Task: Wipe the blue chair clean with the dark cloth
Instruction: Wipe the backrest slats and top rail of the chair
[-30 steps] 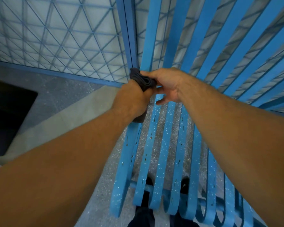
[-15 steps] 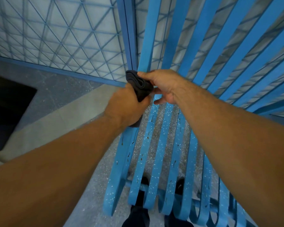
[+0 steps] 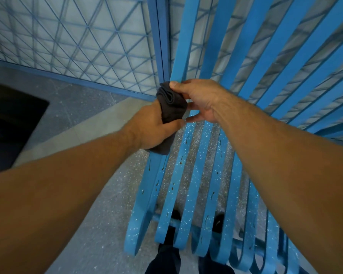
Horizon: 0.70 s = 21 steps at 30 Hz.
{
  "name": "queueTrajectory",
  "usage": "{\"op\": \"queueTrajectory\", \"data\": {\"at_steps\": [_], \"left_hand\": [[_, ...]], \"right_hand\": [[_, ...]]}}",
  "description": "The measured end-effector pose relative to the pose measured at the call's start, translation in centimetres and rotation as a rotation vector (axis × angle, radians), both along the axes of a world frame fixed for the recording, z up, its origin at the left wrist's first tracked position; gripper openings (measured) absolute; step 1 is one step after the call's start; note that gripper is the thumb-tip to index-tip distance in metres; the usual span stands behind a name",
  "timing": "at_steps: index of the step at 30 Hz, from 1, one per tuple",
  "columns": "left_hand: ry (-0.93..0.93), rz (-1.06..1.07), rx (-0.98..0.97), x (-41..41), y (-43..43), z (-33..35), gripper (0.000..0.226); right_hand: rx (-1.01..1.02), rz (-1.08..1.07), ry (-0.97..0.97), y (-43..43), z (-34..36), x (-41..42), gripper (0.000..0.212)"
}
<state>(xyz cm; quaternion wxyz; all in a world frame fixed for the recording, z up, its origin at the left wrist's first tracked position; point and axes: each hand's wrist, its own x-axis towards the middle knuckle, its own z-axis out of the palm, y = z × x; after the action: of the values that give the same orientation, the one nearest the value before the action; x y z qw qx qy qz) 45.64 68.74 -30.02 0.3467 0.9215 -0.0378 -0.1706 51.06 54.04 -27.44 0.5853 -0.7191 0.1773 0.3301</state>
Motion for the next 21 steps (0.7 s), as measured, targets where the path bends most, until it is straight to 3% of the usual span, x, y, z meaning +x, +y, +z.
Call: {"op": "queueTrajectory", "data": {"at_steps": [2, 6, 9, 14, 18, 21], "left_hand": [[0.010, 0.037, -0.023, 0.0, -0.2, 0.0, 0.043], [-0.048, 0.377, -0.008, -2.7, -3.0, -0.1, 0.038], [-0.056, 0.437, 0.054, -4.9, -3.7, 0.0, 0.039], [0.044, 0.213, 0.104, -5.9, -1.4, 0.3, 0.038], [0.136, -0.112, 0.169, -2.8, 1.4, 0.5, 0.052], [0.137, 0.028, 0.065, -3.4, 0.4, 0.4, 0.049]], "right_hand": [[-0.007, -0.003, -0.009, 0.1, 0.0, -0.1, 0.031], [-0.032, -0.018, -0.033, 0.3, 0.3, -0.5, 0.034], [-0.049, -0.024, -0.059, 0.6, 0.7, -0.9, 0.032], [0.040, -0.087, -0.036, 0.8, 0.1, -1.9, 0.020], [0.033, -0.194, -0.133, 1.2, -1.5, -3.0, 0.034], [0.053, -0.199, -0.140, 1.0, -2.1, -4.0, 0.039]]}}
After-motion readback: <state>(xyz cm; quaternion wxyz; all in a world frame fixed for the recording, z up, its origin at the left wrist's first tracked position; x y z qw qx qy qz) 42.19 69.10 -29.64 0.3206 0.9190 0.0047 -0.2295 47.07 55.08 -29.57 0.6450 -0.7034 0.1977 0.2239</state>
